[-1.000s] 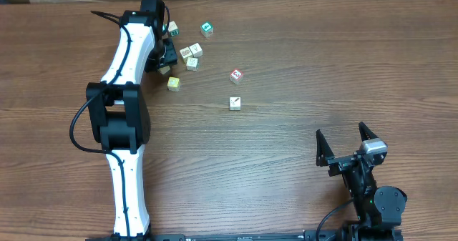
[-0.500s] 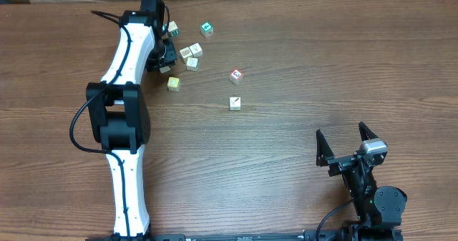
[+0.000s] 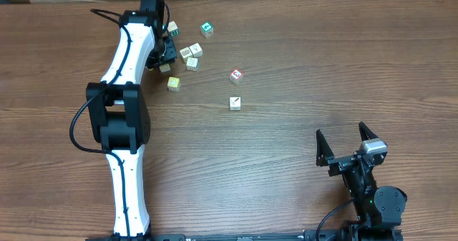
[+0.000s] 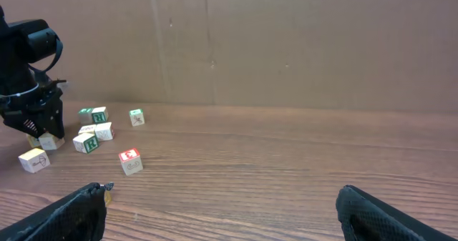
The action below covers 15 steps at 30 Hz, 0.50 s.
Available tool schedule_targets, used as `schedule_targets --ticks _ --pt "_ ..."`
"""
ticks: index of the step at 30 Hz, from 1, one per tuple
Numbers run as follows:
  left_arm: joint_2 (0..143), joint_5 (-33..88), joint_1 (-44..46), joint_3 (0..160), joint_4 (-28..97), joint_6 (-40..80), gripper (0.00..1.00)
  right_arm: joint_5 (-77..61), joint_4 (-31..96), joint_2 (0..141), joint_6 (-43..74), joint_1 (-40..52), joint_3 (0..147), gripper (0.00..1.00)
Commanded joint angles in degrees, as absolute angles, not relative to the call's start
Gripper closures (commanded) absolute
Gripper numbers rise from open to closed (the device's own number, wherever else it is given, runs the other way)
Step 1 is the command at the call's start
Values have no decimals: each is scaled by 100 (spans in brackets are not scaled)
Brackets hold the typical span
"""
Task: Form a tower
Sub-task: 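Grasp the yellow-edged block and carry it right toward the B block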
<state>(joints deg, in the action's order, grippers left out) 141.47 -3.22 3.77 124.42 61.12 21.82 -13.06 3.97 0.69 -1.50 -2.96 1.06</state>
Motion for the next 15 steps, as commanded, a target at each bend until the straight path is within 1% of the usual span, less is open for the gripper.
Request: schedule_targets --ticks 1,3,7,8,10,13,15 --pt "14199 -399 421 12422 6101 2053 75 -1251 373 16 -137 -274 47 0" --pt "14199 -395 421 12422 6108 2053 75 -1251 373 16 -137 -274 47 0" --pt "14199 -397 421 12422 6123 2038 69 -1251 373 16 -137 -274 45 0" --pt "14199 -397 421 12422 6121 2003 68 -1251 373 16 -137 -274 47 0" --pt "14199 -399 421 12422 6104 1920 71 -1251 373 16 -137 -274 47 0" --pt "14197 -399 421 12422 6117 1922 73 -1251 373 16 -137 -274 47 0" --pt "14193 -397 421 12436 6167 1922 76 -1251 373 16 -137 -274 47 0"
